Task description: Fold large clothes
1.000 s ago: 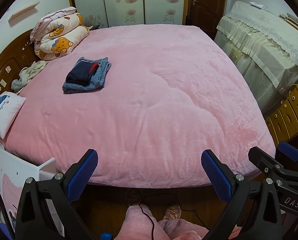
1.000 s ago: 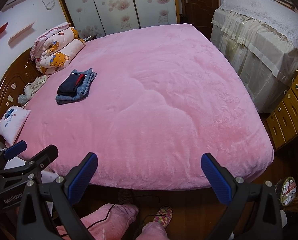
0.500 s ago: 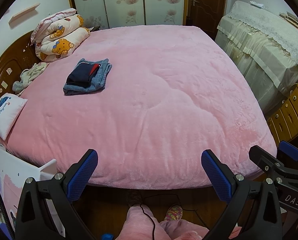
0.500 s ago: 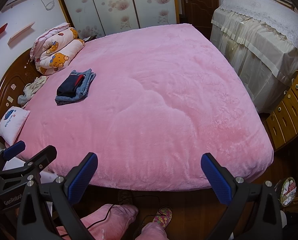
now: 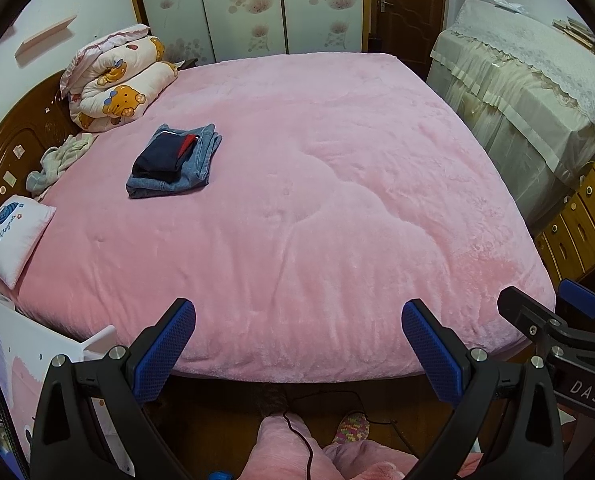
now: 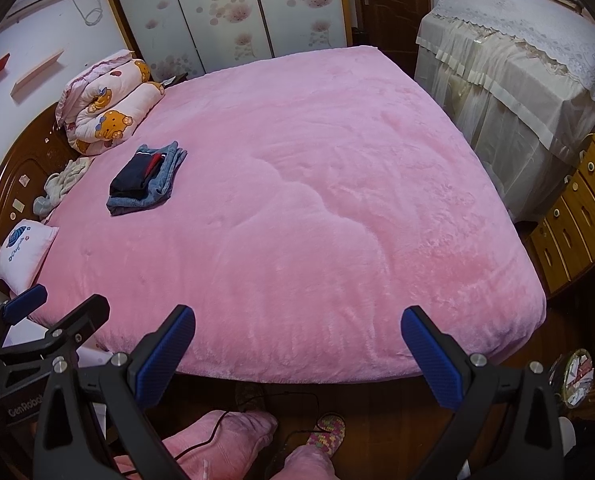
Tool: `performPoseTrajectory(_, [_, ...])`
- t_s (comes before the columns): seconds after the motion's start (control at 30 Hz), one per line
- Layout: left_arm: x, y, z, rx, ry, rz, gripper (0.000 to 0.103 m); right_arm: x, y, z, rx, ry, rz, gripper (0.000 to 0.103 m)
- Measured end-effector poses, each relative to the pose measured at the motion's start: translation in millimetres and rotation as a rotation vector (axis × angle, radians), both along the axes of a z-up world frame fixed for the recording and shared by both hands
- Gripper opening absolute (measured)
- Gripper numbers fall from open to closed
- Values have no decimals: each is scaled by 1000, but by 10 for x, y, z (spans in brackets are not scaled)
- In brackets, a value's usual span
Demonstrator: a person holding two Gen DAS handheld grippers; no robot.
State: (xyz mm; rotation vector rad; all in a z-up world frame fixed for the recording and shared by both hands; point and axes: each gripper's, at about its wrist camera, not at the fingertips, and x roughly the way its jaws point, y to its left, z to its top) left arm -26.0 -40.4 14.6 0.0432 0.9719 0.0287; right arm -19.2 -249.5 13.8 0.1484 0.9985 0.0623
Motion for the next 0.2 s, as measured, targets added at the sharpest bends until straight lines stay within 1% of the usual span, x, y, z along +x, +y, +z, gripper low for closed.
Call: performPoseTrajectory(0.2, [-9,-9,12,-2,-5,-12,102,6,-27,-14,4,5,-12,103])
